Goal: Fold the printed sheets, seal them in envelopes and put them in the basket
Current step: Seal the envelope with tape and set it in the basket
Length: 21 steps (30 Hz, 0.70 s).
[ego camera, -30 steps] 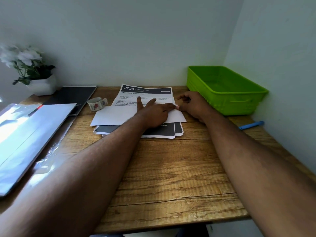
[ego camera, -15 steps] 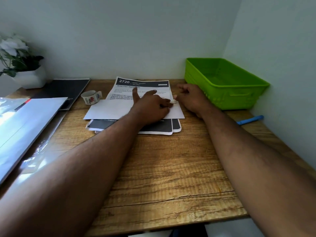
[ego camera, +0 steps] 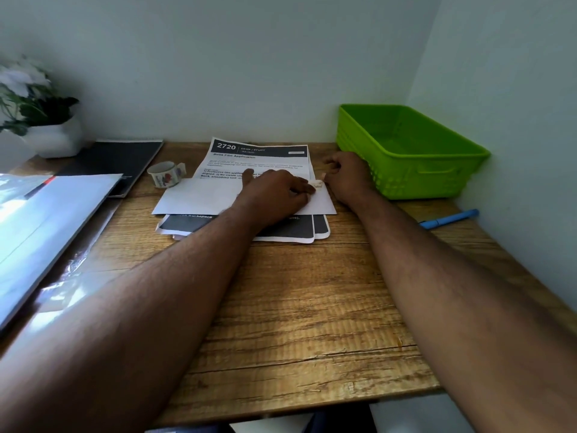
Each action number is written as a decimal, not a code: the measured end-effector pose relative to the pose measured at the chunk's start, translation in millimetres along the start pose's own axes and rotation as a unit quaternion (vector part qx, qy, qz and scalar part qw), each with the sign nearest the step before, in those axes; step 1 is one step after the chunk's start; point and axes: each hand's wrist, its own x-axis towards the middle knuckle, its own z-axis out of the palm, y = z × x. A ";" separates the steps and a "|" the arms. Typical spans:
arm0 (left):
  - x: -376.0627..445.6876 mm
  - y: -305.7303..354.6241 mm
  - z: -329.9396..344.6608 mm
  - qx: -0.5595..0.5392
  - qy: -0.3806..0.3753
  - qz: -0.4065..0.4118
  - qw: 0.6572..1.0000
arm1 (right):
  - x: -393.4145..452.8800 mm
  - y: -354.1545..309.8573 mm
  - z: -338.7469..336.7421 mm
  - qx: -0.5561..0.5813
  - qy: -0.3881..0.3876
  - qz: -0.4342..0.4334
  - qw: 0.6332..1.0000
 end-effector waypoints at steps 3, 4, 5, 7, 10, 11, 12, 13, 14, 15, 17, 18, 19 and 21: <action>0.4 -1.0 0.0 -0.002 -0.002 -0.001 1.000 | -8.2 -2.2 -9.4 0.050 -0.042 0.001 0.998; 0.4 -1.5 0.2 -0.005 -0.003 -0.003 1.000 | -12.1 -4.6 -13.0 0.060 -0.068 -0.006 0.996; 1.0 -1.8 0.6 -0.007 -0.003 -0.005 1.000 | -15.1 -6.3 -16.4 0.065 -0.090 -0.012 0.994; 2.3 -2.3 1.1 -0.009 0.007 -0.016 1.000 | -18.4 -9.0 -22.2 0.086 -0.129 -0.012 0.988; 4.5 -3.8 2.8 0.005 0.026 -0.049 0.998 | -21.1 -11.6 -28.6 0.095 -0.197 0.009 0.976; 5.4 -4.5 3.7 0.019 0.026 -0.052 0.998 | -21.3 -11.5 -29.6 0.078 -0.216 0.007 0.973; 6.0 -5.1 4.7 0.031 0.027 -0.051 0.998 | -22.2 -12.2 -30.1 0.059 -0.225 0.003 0.973; 6.3 -5.8 5.8 0.036 0.029 -0.049 0.998 | -21.6 -11.2 -29.1 0.038 -0.225 -0.006 0.974; 7.0 -5.9 5.7 0.031 0.035 -0.046 0.998 | -22.4 -13.8 -28.8 0.020 -0.214 -0.015 0.976; 7.2 -6.0 5.0 0.018 0.040 -0.044 0.998 | -22.8 -15.4 -27.6 0.012 -0.201 -0.018 0.979; 7.2 -5.3 2.6 -0.005 0.053 -0.032 0.998 | -22.9 -17.4 -25.9 0.025 -0.183 -0.010 0.983; 6.4 -4.7 1.4 -0.007 0.067 -0.020 0.998 | -23.0 -18.6 -25.8 0.037 -0.180 -0.005 0.983; 5.1 -4.2 -0.6 -0.006 0.086 -0.009 0.996 | -23.1 -19.5 -26.7 0.058 -0.175 0.002 0.983; 2.3 -3.7 -5.9 -0.008 0.131 0.004 0.991 | -24.8 -24.2 -31.1 0.113 -0.159 0.017 0.981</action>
